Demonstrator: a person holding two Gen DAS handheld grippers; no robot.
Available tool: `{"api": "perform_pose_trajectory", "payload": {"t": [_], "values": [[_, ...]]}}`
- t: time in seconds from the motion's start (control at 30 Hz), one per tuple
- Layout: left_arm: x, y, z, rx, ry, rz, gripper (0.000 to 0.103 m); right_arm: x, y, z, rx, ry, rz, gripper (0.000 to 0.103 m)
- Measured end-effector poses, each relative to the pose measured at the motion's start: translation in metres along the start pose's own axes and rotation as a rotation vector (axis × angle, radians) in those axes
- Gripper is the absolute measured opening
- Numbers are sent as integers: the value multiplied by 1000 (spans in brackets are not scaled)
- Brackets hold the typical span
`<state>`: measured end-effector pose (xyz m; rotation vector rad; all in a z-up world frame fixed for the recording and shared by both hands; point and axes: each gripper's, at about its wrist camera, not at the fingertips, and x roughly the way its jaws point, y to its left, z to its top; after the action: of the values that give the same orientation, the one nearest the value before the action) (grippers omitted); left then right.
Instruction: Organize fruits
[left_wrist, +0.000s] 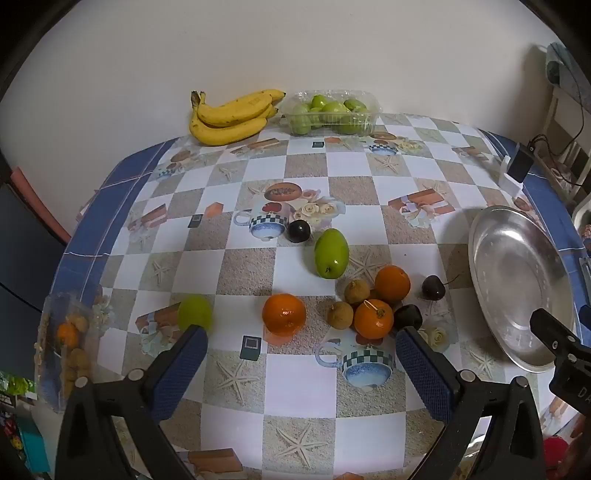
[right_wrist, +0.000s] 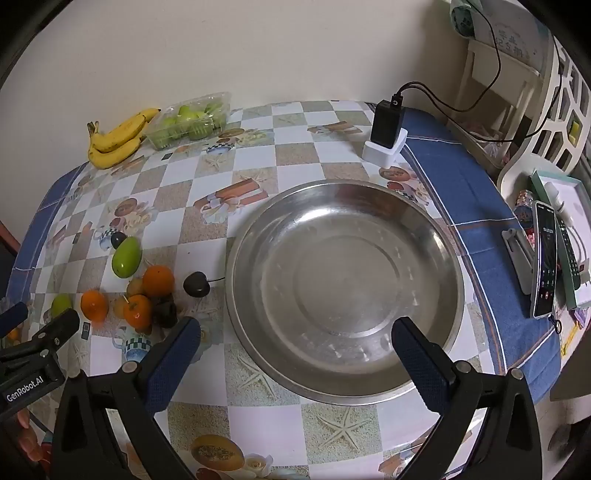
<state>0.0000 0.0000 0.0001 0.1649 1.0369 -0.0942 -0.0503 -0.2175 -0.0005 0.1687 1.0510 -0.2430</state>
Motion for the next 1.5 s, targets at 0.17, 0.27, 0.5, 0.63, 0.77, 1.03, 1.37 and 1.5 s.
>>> {"api": "perform_pose_trajectory", "payload": {"t": [0.17,0.27,0.5,0.63,0.77,1.03,1.37,1.5], "values": [[0,0,0,1,-1,4,103,-1,0,0,0,-4,-5,103],[0,0,0,2,0,5,103,-3,1,0,1,-7,-5,103],[0,0,0,3,0,6,103,0,1,0,-1,0,-3,103],[0,0,0,4,1,7,103,0,1,0,-1,0,-2,103],[0,0,0,4,1,7,103,1,1,0,-1,0,-2,103],[0,0,0,4,1,7,103,1,2,0,-2,0,-1,103],[0,0,0,3,0,6,103,1,2,1,-1,1,-2,103],[0,0,0,4,0,6,103,1,2,1,-2,1,-1,103]]}}
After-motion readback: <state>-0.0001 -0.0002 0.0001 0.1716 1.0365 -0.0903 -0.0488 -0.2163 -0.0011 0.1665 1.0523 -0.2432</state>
